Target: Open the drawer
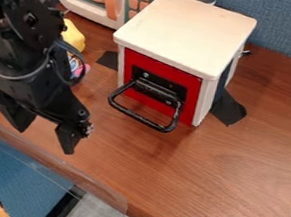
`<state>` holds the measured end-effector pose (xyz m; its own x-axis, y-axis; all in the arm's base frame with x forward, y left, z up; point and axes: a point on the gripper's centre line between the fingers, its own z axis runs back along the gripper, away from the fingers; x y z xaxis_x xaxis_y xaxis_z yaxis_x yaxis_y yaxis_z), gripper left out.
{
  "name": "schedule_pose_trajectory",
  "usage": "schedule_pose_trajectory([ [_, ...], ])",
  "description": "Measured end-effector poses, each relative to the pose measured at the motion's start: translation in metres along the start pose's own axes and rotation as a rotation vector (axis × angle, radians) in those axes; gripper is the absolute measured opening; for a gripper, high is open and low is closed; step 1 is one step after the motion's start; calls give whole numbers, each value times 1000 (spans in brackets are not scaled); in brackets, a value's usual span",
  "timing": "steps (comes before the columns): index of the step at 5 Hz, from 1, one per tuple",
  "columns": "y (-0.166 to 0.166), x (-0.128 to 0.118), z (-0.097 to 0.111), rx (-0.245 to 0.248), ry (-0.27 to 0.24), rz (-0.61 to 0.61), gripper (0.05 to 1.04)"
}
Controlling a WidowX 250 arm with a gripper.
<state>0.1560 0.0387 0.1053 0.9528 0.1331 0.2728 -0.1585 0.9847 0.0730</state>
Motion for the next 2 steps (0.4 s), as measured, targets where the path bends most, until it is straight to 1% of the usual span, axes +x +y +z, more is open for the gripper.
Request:
schedule_pose_trajectory([
  [1,-1,-3,-1,-7,8,7,1000],
  [2,-6,-6,1,-49,27,68,1000],
])
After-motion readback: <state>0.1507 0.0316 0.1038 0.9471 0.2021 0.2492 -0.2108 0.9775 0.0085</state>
